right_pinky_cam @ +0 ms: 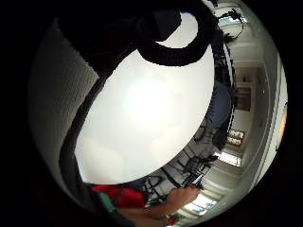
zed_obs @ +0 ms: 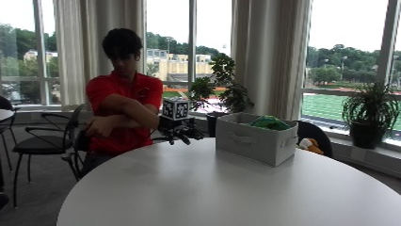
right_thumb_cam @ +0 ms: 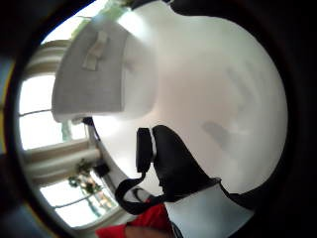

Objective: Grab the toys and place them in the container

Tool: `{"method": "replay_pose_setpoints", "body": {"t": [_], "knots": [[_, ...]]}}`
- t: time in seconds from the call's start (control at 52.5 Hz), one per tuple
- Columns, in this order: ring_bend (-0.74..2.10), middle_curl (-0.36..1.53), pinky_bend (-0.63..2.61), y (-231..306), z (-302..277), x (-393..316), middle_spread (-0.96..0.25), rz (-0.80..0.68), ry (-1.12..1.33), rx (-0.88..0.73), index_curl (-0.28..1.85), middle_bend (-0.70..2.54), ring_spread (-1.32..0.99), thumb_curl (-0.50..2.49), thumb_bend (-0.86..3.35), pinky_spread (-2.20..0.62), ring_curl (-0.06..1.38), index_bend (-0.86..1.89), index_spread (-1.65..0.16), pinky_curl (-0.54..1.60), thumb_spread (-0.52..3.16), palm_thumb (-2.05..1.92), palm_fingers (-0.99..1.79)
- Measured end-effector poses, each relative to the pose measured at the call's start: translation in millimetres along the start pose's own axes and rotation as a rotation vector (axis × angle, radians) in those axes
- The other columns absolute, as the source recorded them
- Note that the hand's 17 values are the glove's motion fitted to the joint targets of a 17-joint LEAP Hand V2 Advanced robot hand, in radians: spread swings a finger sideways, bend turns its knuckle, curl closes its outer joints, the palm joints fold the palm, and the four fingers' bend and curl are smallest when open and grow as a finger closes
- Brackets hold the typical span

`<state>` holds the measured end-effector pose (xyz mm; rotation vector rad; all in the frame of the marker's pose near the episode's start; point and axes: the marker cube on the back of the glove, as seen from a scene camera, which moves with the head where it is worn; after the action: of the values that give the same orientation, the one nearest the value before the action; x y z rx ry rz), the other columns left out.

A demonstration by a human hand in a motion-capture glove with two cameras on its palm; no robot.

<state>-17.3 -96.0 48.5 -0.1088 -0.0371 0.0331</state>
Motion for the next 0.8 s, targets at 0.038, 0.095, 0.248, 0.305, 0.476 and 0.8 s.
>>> {"method": "replay_pose_setpoints", "body": {"t": [0.038,0.095,0.248,0.305,0.476,0.8], "knots": [[0.20,0.20,0.98,0.8,0.5,-1.5,-0.13,0.003,-0.002,0.009,0.28,0.13,-0.04,0.26,-0.04,0.12,0.38,0.16,-0.42,0.31,1.16,-0.04,-0.12],[0.20,0.20,0.98,-2.5,-0.8,2.7,-0.13,-0.001,-0.007,0.008,0.28,0.13,-0.04,0.26,-0.04,0.12,0.38,0.16,-0.42,0.31,1.16,-0.04,-0.12],[0.20,0.20,0.98,-6.3,0.6,7.4,-0.13,0.001,-0.032,0.002,0.28,0.13,-0.04,0.26,-0.04,0.12,0.39,0.16,-0.42,0.32,1.16,-0.04,-0.12],[0.20,0.20,0.98,-6.5,2.3,7.0,-0.13,-0.006,-0.027,0.012,0.28,0.13,-0.05,0.26,-0.04,0.12,0.39,0.16,-0.42,0.32,1.16,-0.04,-0.12],[0.21,0.20,0.97,-4.4,5.5,3.7,-0.13,-0.008,-0.018,0.016,0.28,0.13,-0.05,0.26,-0.04,0.12,0.39,0.16,-0.42,0.32,1.16,-0.04,-0.11],[0.22,0.20,0.95,3.0,21.0,-6.8,-0.14,-0.021,-0.008,0.010,0.30,0.13,-0.06,0.25,-0.04,0.11,0.40,0.17,-0.42,0.32,1.16,-0.05,-0.10]]}}
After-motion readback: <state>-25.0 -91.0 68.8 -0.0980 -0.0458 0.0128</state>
